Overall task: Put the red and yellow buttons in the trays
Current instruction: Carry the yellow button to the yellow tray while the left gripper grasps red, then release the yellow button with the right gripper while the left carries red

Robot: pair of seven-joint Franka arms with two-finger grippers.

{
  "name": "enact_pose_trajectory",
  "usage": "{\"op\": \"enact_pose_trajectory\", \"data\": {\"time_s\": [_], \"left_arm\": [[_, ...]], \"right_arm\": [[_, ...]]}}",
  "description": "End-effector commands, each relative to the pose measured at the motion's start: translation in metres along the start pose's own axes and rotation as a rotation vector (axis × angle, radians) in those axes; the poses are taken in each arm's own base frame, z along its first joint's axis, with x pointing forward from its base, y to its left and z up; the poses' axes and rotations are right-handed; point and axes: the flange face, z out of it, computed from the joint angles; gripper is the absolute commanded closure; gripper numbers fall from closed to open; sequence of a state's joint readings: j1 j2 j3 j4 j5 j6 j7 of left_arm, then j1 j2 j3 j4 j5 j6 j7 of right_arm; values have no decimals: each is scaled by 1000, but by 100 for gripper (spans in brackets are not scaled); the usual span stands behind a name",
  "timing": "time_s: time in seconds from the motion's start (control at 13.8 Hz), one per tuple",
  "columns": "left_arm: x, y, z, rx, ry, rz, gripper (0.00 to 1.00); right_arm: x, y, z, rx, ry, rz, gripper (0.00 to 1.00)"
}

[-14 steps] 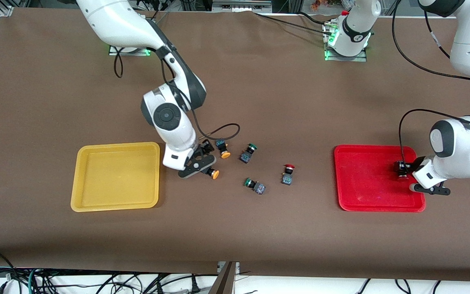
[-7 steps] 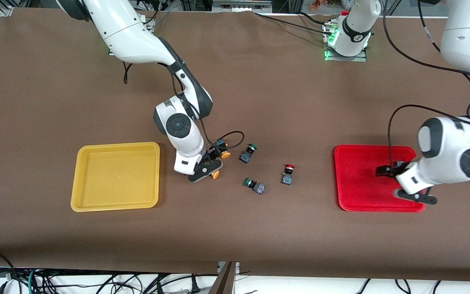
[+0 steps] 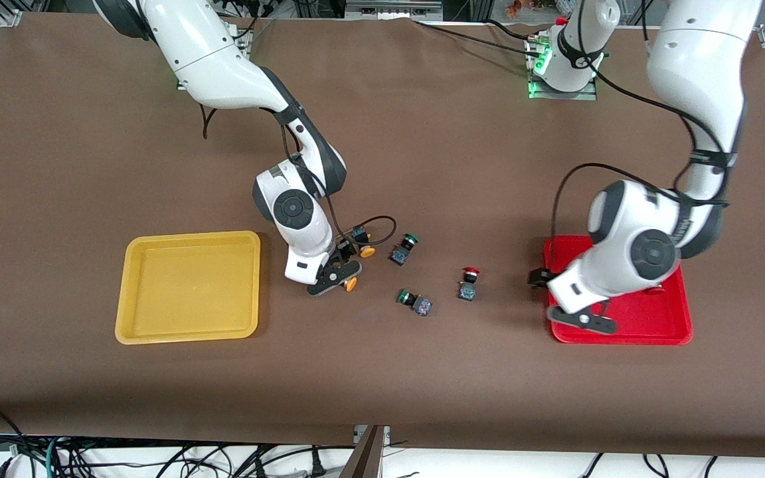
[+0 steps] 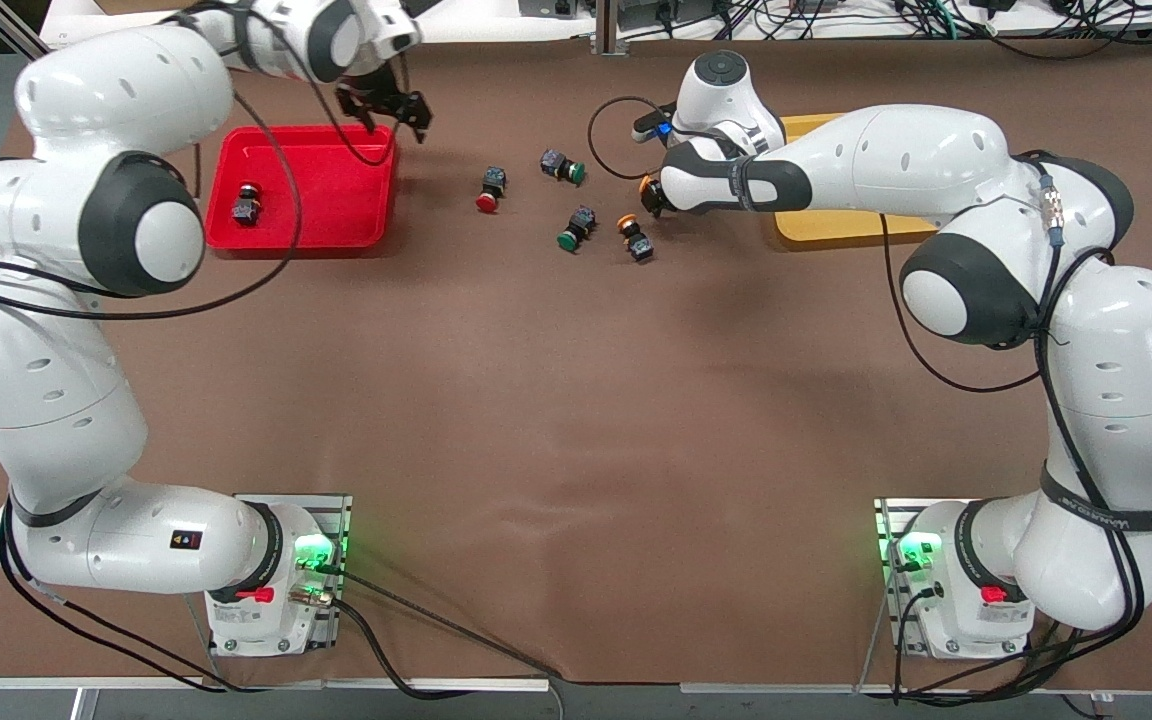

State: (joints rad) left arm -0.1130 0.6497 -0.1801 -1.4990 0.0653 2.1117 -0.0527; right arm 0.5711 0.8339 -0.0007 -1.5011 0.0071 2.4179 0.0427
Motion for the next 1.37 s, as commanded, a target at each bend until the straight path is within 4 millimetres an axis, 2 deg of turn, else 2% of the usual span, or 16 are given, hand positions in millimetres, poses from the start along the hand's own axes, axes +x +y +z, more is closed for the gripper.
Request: {"op": "enact_pose_trajectory", "data": {"time_s": [0.0,0.14,0.22,0.29,0.43,0.51,0.65,0.72,0.79,0.87,0.94,1.01,1.08,1.16,1.23,1.3], "left_arm": [[23,50,13,-15,38,25,0],[25,80,30,-17,73,64,0],[25,83,43,-26,77,62,0],[25,86,59,-29,69,64,0],[22,114,73,-23,91,109,0],[22,117,77,-22,94,108,0],[20,119,86,-22,83,110,0],[20,117,92,-21,75,108,0],[20,117,94,-18,79,113,0],[21,116,93,1,96,130,0],[21,113,94,21,95,143,0],[18,114,98,26,89,149,0],[18,115,99,26,88,146,8],[18,115,99,26,88,132,19],[18,115,100,25,86,121,19],[17,115,101,25,85,121,19]], "right_arm": [[0,5,-3,19,1,22,53],[1,14,-6,23,1,36,78],[2,14,-8,33,1,48,90],[1,23,-9,42,-5,65,100],[0,57,-24,40,-42,69,100],[0,74,-35,42,-47,50,100],[-6,128,-65,45,-71,23,100],[-12,157,-81,46,-84,13,100],[-19,177,-92,53,-112,-7,100],[-31,207,-96,60,-144,-37,100],[-43,237,-95,61,-160,-60,96],[-60,272,-83,58,-174,-74,87],[-76,301,-67,55,-171,-78,79],[-93,317,-48,57,-168,-63,64],[-100,319,-37,50,-157,-58,44],[-99,319,-38,50,-156,-50,22]]}}
